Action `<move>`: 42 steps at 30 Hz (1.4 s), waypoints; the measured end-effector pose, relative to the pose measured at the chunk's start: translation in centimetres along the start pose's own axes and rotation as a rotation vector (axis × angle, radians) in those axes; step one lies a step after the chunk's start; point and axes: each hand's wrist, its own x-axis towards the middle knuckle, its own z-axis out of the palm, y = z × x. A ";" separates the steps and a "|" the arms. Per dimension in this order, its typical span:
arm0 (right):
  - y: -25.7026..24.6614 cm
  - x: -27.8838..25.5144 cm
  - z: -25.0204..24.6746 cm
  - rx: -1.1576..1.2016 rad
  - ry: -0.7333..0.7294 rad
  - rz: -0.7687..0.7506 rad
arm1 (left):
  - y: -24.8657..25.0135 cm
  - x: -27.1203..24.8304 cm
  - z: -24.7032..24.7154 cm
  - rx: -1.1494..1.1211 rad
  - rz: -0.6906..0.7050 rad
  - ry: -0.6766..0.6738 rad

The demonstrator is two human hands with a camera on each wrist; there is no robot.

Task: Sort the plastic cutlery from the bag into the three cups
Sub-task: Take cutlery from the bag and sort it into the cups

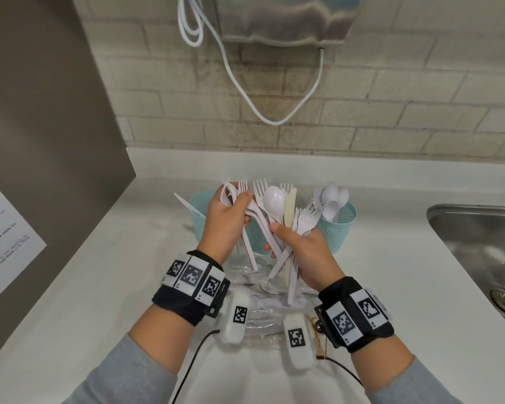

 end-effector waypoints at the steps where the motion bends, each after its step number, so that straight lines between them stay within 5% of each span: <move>1: 0.0 0.0 -0.1 -0.015 0.003 -0.003 | 0.0 0.1 0.0 0.018 0.012 -0.003; 10: 0.6 -0.3 -1.9 -0.064 0.161 -0.045 | 2.6 2.6 -0.2 -0.038 0.114 0.117; 22: 0.0 -0.7 -3.3 -0.027 0.243 -0.072 | 1.1 5.5 5.6 0.089 0.138 -0.096; 30: -0.2 -0.5 -3.4 -0.002 0.243 -0.089 | -2.3 5.0 5.6 0.251 0.122 -0.080; 35: -0.4 -0.3 -3.4 0.022 0.211 -0.097 | -3.5 4.9 5.2 0.625 0.294 -0.067; 38: -0.5 -0.3 -3.3 0.044 0.175 -0.099 | -3.8 5.2 4.9 0.787 0.268 -0.098; 42: -0.4 -0.3 -3.2 0.033 0.142 -0.118 | -3.7 5.1 4.5 0.630 0.249 -0.079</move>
